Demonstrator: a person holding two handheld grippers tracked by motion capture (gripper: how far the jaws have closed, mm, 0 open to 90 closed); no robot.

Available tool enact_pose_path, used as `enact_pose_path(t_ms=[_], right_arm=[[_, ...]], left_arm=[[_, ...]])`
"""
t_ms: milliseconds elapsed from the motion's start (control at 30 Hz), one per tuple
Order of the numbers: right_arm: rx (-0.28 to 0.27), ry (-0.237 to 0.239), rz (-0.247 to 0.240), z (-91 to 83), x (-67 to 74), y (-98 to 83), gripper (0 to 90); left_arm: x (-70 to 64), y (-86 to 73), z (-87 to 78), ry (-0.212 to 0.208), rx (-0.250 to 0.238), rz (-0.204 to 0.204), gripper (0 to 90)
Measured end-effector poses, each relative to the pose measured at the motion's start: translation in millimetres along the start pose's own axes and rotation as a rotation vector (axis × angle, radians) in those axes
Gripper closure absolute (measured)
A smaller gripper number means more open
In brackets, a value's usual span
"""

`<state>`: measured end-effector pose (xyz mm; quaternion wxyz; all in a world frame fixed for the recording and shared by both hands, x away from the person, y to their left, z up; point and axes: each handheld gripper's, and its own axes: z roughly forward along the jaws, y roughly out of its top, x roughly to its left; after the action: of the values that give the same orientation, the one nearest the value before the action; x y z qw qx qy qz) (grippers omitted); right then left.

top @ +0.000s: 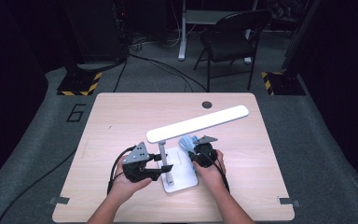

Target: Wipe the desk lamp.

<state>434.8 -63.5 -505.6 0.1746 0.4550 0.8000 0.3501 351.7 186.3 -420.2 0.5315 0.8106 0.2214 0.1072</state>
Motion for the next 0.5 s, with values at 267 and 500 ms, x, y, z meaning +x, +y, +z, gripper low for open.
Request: enact_pose_path(t_ms=[267, 500], right_arm=[[0.001, 0.003, -0.003, -3.9, 3.8, -3.5, 67.6], [0.005, 0.017, -0.01, -8.8, 4.0, -8.0, 67.6]], left_arm=[[0.1, 0.0, -0.5, -0.001, 0.008, 0.007, 51.7], [-1.0, 0.0, 0.0, 0.0, 0.011, 0.001, 51.8]])
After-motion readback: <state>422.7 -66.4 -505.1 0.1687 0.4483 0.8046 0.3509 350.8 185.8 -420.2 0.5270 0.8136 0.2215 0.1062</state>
